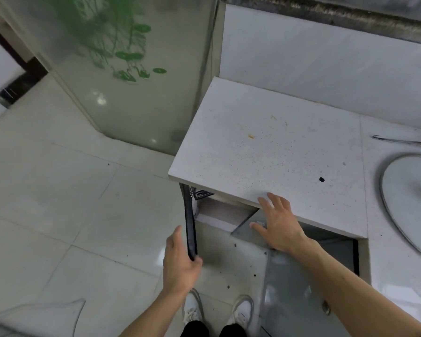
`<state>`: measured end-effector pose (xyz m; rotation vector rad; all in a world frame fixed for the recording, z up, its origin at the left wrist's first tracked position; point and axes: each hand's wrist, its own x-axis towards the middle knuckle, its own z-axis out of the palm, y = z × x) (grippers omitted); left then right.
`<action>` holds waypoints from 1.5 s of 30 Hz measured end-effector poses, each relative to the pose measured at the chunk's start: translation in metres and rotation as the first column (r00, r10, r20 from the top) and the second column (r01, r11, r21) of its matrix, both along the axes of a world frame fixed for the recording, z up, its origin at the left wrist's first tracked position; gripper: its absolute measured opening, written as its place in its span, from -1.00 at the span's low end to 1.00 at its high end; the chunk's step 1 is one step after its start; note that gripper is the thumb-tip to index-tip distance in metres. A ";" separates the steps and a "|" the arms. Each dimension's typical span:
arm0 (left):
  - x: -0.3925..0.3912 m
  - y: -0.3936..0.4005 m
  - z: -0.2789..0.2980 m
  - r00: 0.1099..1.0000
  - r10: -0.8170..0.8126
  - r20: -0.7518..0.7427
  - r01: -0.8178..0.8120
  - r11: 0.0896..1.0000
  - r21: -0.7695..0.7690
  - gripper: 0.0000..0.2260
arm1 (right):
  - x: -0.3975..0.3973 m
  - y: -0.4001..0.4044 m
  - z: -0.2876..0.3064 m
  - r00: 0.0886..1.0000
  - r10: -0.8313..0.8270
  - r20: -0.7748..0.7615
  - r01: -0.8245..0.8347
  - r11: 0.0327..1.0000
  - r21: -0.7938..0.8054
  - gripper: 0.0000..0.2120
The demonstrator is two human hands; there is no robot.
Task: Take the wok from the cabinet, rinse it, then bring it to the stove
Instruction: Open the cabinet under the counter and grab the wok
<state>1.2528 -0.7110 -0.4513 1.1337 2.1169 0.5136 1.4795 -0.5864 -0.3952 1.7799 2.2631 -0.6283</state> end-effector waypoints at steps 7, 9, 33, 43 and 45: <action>-0.058 -0.007 -0.005 0.808 -0.337 -0.483 0.334 0.938 -0.095 -0.17 | -0.009 -0.003 0.000 0.999 -0.034 0.025 0.033 0.999 0.008 -0.25; -0.065 0.000 -0.001 0.785 -0.359 -0.505 0.347 0.930 -0.121 -0.24 | -0.009 -0.003 0.001 0.999 -0.045 0.031 0.045 0.999 0.005 -0.26; -0.028 0.059 0.051 0.725 -0.492 -0.482 0.529 0.846 -0.067 -0.45 | 0.008 -0.023 0.004 0.969 -0.183 -0.165 0.193 0.980 0.045 -0.36; 0.041 0.132 0.066 0.506 -0.703 -0.500 0.797 0.602 -0.039 -0.49 | 0.026 -0.064 0.001 0.457 -0.690 -0.561 0.674 0.680 -0.288 -0.45; 0.045 0.136 0.062 0.497 -0.725 -0.477 0.807 0.588 -0.054 -0.56 | 0.030 -0.066 -0.006 0.253 -0.779 -0.574 0.683 0.564 -0.464 -0.34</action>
